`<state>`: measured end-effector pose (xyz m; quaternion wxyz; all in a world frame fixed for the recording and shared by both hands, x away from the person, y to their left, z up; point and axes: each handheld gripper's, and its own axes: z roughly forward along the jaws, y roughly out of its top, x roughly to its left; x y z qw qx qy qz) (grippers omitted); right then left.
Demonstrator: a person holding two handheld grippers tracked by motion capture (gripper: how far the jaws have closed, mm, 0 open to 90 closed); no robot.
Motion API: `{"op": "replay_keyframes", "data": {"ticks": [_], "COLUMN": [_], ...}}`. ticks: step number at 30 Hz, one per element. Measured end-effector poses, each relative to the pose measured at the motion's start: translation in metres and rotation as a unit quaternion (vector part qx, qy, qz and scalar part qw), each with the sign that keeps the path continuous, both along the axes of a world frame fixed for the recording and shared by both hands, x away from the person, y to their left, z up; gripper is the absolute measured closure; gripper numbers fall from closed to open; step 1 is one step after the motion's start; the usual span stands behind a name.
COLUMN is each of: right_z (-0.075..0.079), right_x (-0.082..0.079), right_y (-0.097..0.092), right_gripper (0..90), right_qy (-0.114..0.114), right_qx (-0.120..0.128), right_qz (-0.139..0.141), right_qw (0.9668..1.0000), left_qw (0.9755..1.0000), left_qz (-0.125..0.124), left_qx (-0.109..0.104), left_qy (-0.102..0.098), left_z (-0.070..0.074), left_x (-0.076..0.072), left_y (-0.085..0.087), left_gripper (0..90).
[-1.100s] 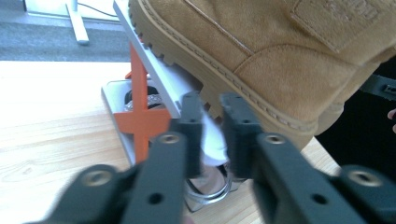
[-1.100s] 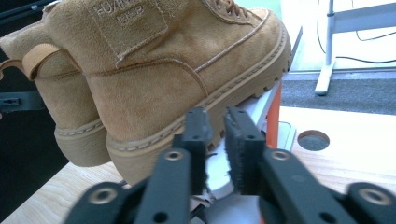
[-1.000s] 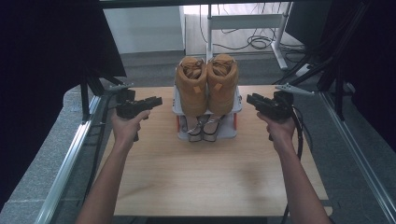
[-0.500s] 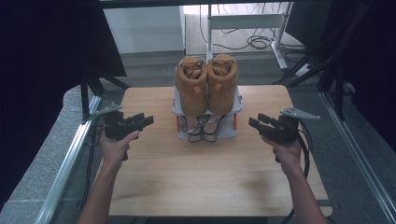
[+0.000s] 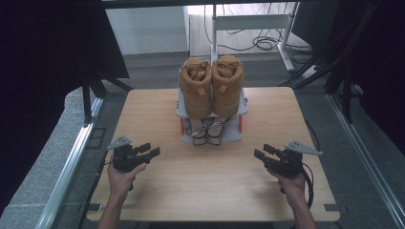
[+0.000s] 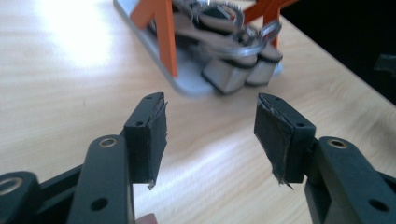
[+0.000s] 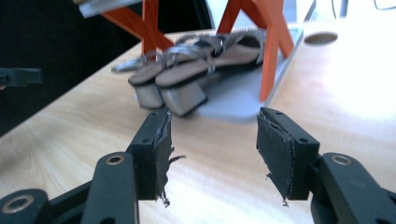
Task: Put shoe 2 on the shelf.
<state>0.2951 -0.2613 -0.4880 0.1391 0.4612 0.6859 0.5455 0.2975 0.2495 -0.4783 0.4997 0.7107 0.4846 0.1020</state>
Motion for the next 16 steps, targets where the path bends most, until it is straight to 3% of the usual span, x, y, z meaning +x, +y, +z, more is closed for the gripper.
{"op": "replay_keyframes", "data": {"ticks": [6, 12, 16], "right_z": [-0.0127, -0.0113, -0.012], "right_x": [-0.0055, -0.009, -0.0109], "right_y": [0.003, 0.0022, 0.0034], "right_gripper": [43.8, 43.3, 39.6], "right_qy": [0.005, -0.007, -0.015], "right_qx": [-0.023, -0.01, -0.017], "right_qz": [-0.001, -0.001, -0.001], "right_qw": [0.9997, 0.9999, 0.9998], "left_qw": [1.0, 0.9999, 0.9999], "left_qz": [-0.002, -0.003, 0.001], "left_qx": [0.001, 0.011, 0.01], "left_qy": [0.006, -0.002, -0.004], "left_z": [-0.0088, -0.0092, -0.0075], "left_x": [-0.004, -0.0093, -0.0096], "left_y": [-0.0009, -0.0055, -0.0047], "left_gripper": [43.3, 42.1, 40.6]}}
